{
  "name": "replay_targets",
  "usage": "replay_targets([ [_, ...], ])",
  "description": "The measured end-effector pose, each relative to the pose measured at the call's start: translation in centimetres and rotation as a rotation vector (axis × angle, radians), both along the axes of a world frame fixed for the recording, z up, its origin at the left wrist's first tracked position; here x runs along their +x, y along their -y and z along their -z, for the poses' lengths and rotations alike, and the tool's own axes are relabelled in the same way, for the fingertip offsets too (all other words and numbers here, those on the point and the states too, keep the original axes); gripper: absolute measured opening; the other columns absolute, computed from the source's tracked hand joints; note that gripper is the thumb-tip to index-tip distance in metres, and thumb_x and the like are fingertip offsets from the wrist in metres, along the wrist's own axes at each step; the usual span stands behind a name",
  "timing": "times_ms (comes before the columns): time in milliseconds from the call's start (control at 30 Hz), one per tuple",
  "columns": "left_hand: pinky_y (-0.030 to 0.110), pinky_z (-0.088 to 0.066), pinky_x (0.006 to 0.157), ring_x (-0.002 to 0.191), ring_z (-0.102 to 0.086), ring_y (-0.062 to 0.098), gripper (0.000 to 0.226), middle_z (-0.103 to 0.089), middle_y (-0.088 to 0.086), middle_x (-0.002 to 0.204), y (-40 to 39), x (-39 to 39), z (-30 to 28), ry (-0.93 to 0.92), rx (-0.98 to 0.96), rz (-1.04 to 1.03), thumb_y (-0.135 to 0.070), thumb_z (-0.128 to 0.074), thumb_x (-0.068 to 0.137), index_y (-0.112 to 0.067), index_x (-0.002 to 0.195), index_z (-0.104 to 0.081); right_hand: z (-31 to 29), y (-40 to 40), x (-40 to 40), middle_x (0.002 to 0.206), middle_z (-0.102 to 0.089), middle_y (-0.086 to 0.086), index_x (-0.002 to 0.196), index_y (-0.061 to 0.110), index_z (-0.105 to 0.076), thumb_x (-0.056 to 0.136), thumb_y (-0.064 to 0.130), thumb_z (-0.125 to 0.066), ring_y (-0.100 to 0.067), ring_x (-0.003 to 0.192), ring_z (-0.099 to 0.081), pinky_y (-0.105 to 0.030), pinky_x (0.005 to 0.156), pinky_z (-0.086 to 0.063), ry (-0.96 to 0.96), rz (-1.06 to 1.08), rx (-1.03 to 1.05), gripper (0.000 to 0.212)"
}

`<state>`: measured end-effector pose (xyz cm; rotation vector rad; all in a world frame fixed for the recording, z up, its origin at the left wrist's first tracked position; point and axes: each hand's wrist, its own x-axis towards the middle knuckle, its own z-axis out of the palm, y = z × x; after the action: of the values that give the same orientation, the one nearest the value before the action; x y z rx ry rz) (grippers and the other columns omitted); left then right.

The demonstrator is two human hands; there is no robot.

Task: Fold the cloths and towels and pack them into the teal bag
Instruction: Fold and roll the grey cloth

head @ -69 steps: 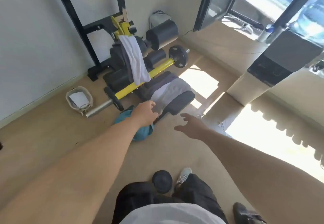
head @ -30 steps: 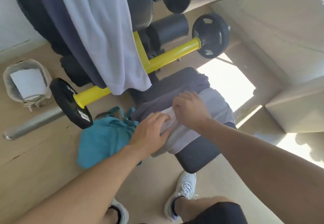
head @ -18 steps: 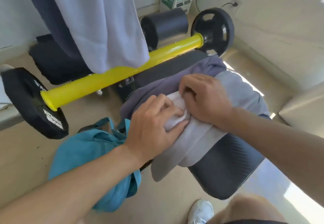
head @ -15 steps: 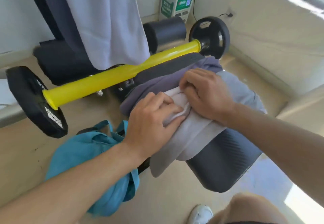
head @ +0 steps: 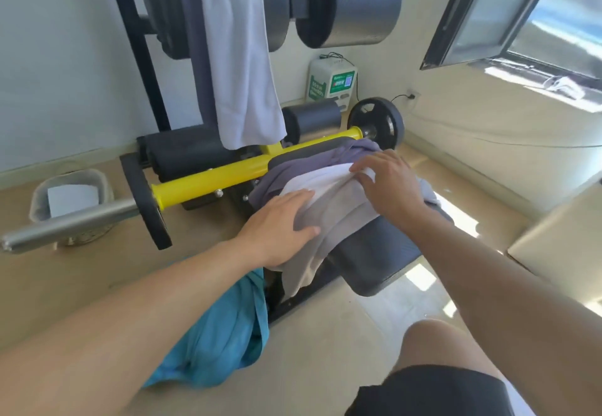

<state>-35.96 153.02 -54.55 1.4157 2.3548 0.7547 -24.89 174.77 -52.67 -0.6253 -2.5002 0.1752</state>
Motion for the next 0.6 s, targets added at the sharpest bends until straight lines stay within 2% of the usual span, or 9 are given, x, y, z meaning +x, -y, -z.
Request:
replay_targets([
  [67, 0.035, -0.031, 0.117, 0.149, -0.028, 0.011, 0.078, -0.028, -0.018, 0.163, 0.4, 0.4, -0.5, 0.05, -0.035, -0.002, -0.055, -0.063, 0.092, -0.039, 0.158, -0.024, -0.5, 1.4, 1.0, 0.108, -0.07, 0.002, 0.102, 0.022, -0.072, 0.095, 0.018, -0.063, -0.021, 0.112, -0.054, -0.033, 0.096, -0.041, -0.202, 0.055, -0.103, 0.011],
  [167, 0.038, -0.041, 0.111, 0.144, -0.039, 0.017, 0.088, -0.033, -0.015, 0.16, 0.6, 0.7, -1.2, 0.174, -0.03, -0.054, -0.066, -0.066, 0.083, -0.045, 0.156, -0.022, -2.0, 3.7, 2.3, 0.113, -0.064, 0.008, 0.106, 0.025, -0.062, 0.098, 0.013, -0.053, -0.017, 0.115, -0.052, -0.031, 0.098, -0.04, -0.516, 0.102, -0.234, 0.017],
  [267, 0.039, -0.043, 0.109, 0.141, -0.042, 0.017, 0.098, -0.037, -0.015, 0.158, 0.6, 1.2, -1.8, 0.221, -0.036, -0.028, -0.074, -0.07, 0.073, -0.044, 0.155, -0.025, -4.8, 6.3, 2.5, 0.098, -0.057, 0.014, 0.102, 0.025, -0.055, 0.094, 0.001, -0.048, -0.017, 0.101, -0.057, -0.023, 0.09, -0.043, -0.808, 0.065, -0.217, 0.026],
  [333, 0.039, -0.047, 0.105, 0.131, -0.05, 0.016, 0.096, -0.048, -0.016, 0.148, 0.6, 1.3, -2.3, 0.217, -0.022, 0.01, -0.08, -0.07, 0.068, -0.042, 0.149, -0.037, -7.6, 8.1, 2.1, 0.095, -0.053, 0.016, 0.102, 0.021, -0.053, 0.092, -0.003, -0.045, -0.005, 0.092, -0.056, -0.017, 0.086, -0.041, -0.98, -0.004, -0.156, 0.026],
  [367, 0.039, -0.05, 0.1, 0.122, -0.055, 0.013, 0.09, -0.055, -0.018, 0.138, 0.6, 1.4, -2.5, 0.226, 0.014, 0.02, -0.082, -0.069, 0.065, -0.042, 0.142, -0.044, -9.1, 9.1, 1.7, 0.096, -0.052, 0.015, 0.102, 0.019, -0.053, 0.091, -0.003, -0.044, -0.001, 0.09, -0.054, -0.018, 0.084, -0.042, -1.027, -0.058, -0.112, 0.026],
  [433, 0.04, -0.054, 0.094, 0.109, -0.061, 0.007, 0.077, -0.064, -0.023, 0.119, 0.9, 1.7, -3.2, 0.306, 0.148, 0.021, -0.084, -0.069, 0.062, -0.048, 0.128, -0.054, -11.4, 11.0, 0.9, 0.096, -0.054, 0.014, 0.102, 0.019, -0.057, 0.091, -0.004, -0.046, -0.003, 0.089, -0.055, -0.021, 0.08, -0.045, -1.008, -0.143, -0.032, 0.028],
  [500, 0.042, -0.057, 0.091, 0.109, -0.063, 0.005, 0.075, -0.065, -0.024, 0.116, 1.8, 1.8, -3.9, 0.414, 0.335, 0.008, -0.082, -0.074, 0.061, -0.05, 0.126, -0.055, -12.7, 12.5, 0.2, 0.094, -0.058, 0.012, 0.098, 0.012, -0.066, 0.091, -0.004, -0.051, -0.001, 0.089, -0.057, -0.016, 0.078, -0.045, -0.905, -0.179, 0.015, 0.023],
  [600, 0.038, -0.057, 0.092, 0.112, -0.065, 0.008, 0.06, -0.069, -0.018, 0.119, 4.3, 1.3, -5.2, 0.527, 0.596, 0.04, -0.054, -0.086, 0.07, -0.044, 0.123, -0.06, -13.1, 14.6, -1.8, 0.095, -0.064, 0.01, 0.095, 0.006, -0.072, 0.09, -0.004, -0.061, 0.003, 0.09, -0.06, -0.013, 0.08, -0.044, -0.736, -0.264, 0.002, 0.015],
])
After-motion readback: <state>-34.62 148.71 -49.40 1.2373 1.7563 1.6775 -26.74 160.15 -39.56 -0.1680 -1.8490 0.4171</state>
